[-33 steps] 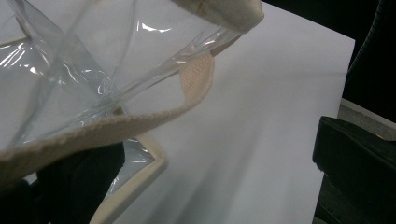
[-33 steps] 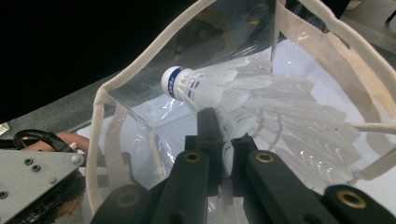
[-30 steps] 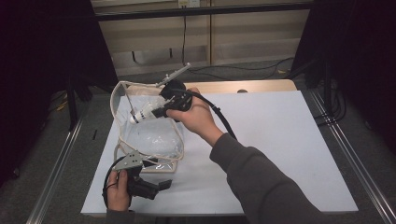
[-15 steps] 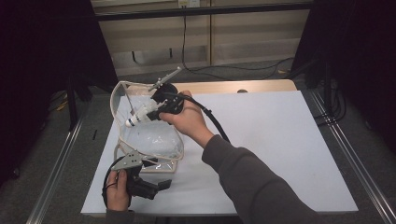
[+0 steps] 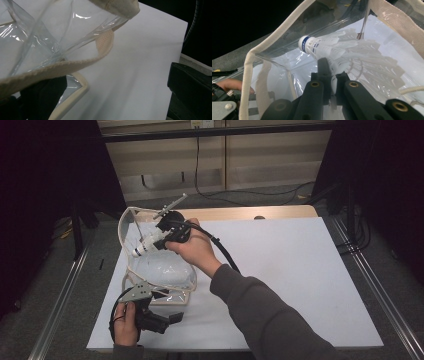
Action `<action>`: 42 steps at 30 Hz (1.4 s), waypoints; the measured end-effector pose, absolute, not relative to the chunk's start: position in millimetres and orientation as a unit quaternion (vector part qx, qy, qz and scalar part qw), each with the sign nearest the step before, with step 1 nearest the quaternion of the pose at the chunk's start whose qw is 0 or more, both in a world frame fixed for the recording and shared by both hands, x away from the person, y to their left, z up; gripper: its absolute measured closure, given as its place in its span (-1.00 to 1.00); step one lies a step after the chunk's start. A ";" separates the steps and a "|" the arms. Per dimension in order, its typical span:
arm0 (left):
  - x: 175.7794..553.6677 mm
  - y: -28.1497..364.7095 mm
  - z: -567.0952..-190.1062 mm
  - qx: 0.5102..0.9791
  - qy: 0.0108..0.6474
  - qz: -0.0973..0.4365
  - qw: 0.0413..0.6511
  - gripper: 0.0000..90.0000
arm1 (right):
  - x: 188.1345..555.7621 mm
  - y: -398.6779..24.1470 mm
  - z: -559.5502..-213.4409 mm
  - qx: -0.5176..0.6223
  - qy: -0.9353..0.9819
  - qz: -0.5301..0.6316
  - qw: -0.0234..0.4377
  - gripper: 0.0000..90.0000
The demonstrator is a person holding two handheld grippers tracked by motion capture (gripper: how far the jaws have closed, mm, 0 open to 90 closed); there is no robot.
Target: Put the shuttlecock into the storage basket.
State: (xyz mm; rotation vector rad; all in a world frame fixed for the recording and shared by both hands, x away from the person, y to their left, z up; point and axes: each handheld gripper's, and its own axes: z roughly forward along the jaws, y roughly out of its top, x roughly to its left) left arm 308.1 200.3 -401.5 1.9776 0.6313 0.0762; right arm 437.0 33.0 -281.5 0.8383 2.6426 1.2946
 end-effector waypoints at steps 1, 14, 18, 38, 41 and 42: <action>308.1 200.3 -401.5 0.820 0.262 0.031 0.507 -0.94 | 437.6 33.6 -282.2 0.274 0.863 0.423 0.040 0.97; 307.9 199.7 -401.5 0.820 0.263 0.034 0.507 -0.95 | 441.3 41.7 -290.9 0.283 0.866 0.410 0.044 0.96; 307.8 200.0 -401.4 0.820 0.263 0.033 0.508 -0.95 | 443.4 42.7 -293.3 0.291 0.863 0.410 0.041 0.97; 307.8 199.1 -400.7 0.820 0.262 0.034 0.508 -0.95 | 449.3 52.0 -307.3 0.309 0.864 0.395 0.044 0.96; 307.9 198.9 -400.5 0.820 0.261 0.034 0.507 -0.95 | 451.0 52.8 -308.5 0.310 0.863 0.396 0.044 0.96; 307.9 198.8 -400.6 0.820 0.261 0.034 0.508 -0.95 | 451.8 52.7 -308.8 0.312 0.864 0.394 0.044 0.96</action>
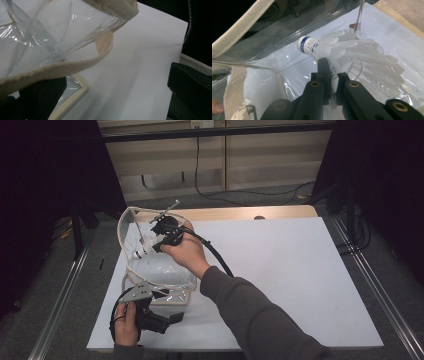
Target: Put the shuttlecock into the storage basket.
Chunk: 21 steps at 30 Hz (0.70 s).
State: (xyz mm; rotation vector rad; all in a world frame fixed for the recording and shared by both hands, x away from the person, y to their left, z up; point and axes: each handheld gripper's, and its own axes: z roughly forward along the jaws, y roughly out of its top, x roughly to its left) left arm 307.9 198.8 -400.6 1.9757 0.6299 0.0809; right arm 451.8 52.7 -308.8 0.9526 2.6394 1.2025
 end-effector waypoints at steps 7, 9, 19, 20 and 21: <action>308.3 199.1 -400.3 0.820 0.261 0.034 0.507 -0.95 | 454.7 54.8 -313.3 0.320 0.862 0.392 0.042 0.96; 308.5 199.0 -400.3 0.821 0.261 0.035 0.507 -0.95 | 455.5 55.7 -313.7 0.320 0.861 0.393 0.042 0.96; 308.4 198.1 -400.7 0.820 0.261 0.035 0.508 -0.96 | 458.2 59.1 -316.0 0.328 0.860 0.390 0.043 0.96; 308.3 197.9 -400.9 0.820 0.261 0.034 0.508 -0.96 | 458.9 59.1 -316.5 0.328 0.860 0.389 0.042 0.96; 308.3 197.8 -400.9 0.820 0.261 0.034 0.508 -0.96 | 459.6 59.2 -316.8 0.327 0.860 0.389 0.042 0.96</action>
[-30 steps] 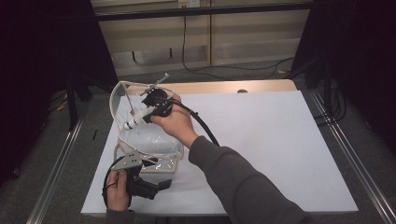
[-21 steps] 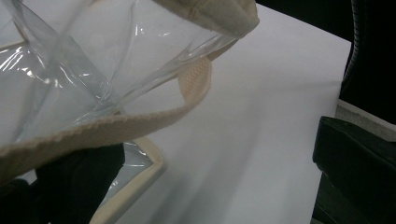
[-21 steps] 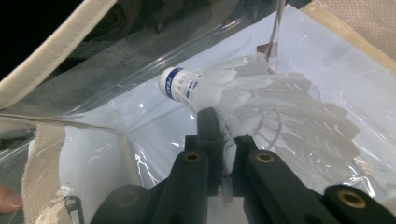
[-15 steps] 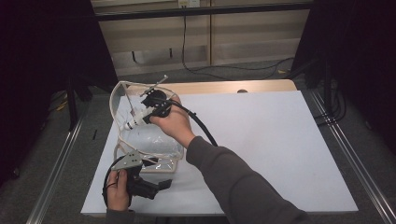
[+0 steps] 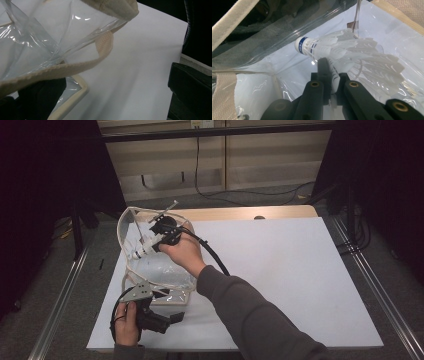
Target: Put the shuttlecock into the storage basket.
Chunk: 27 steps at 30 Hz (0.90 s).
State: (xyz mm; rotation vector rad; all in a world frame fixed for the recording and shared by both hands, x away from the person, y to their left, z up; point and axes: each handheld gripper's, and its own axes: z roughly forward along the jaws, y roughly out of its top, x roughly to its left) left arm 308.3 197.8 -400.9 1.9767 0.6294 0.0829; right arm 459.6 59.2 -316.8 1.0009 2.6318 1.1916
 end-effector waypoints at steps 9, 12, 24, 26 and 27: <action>308.1 197.5 -401.2 0.820 0.261 0.034 0.508 -0.96 | 454.7 62.0 -311.9 0.327 0.861 0.386 0.042 0.96; 308.0 197.4 -401.2 0.820 0.261 0.033 0.507 -0.96 | 452.0 63.4 -310.9 0.326 0.862 0.387 0.042 0.96; 307.4 195.7 -400.7 0.821 0.259 0.032 0.508 -0.96 | 452.8 68.3 -313.2 0.338 0.859 0.382 0.046 0.96; 307.8 196.3 -400.6 0.823 0.257 0.032 0.506 -0.96 | 454.7 68.4 -315.0 0.343 0.858 0.380 0.045 0.96; 307.7 196.2 -400.7 0.822 0.258 0.033 0.507 -0.96 | 455.9 68.2 -315.9 0.346 0.856 0.381 0.043 0.96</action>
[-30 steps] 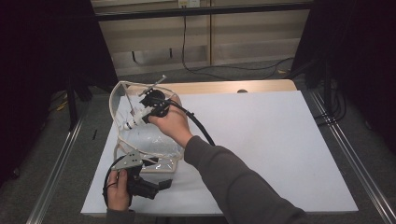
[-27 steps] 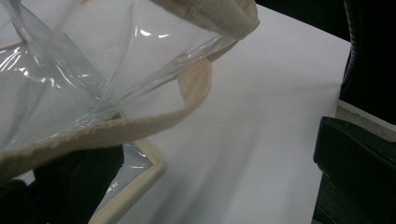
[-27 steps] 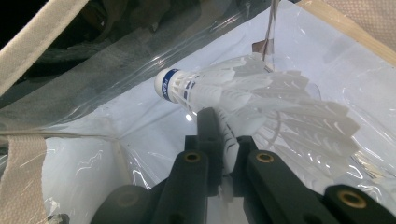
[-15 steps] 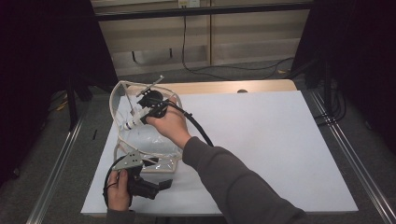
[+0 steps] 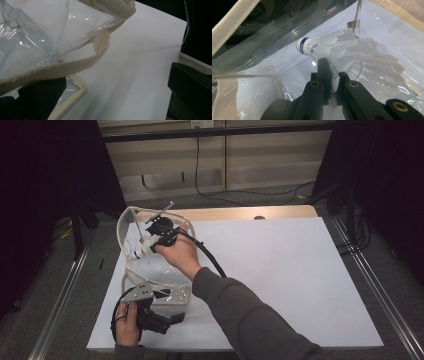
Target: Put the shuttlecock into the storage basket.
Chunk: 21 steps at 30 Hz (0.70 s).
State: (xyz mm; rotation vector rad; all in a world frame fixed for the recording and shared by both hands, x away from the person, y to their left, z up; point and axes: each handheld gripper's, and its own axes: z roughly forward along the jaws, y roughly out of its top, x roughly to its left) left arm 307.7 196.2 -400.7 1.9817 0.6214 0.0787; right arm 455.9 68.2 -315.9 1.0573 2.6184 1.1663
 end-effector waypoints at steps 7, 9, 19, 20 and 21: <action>308.0 195.9 -401.3 0.823 0.257 0.032 0.506 -0.96 | 457.7 72.3 -316.9 0.350 0.855 0.380 0.044 0.96; 307.8 195.0 -401.4 0.821 0.259 0.031 0.508 -0.96 | 458.3 73.0 -317.0 0.352 0.853 0.383 0.046 0.96; 308.5 195.4 -401.9 0.823 0.256 0.030 0.506 -0.95 | 460.2 77.9 -322.4 0.359 0.851 0.382 0.045 0.96; 308.3 195.6 -401.9 0.822 0.257 0.030 0.507 -0.95 | 461.0 77.6 -323.0 0.360 0.850 0.382 0.045 0.96; 308.3 195.6 -401.8 0.822 0.257 0.029 0.507 -0.95 | 461.7 77.2 -323.7 0.360 0.850 0.382 0.045 0.96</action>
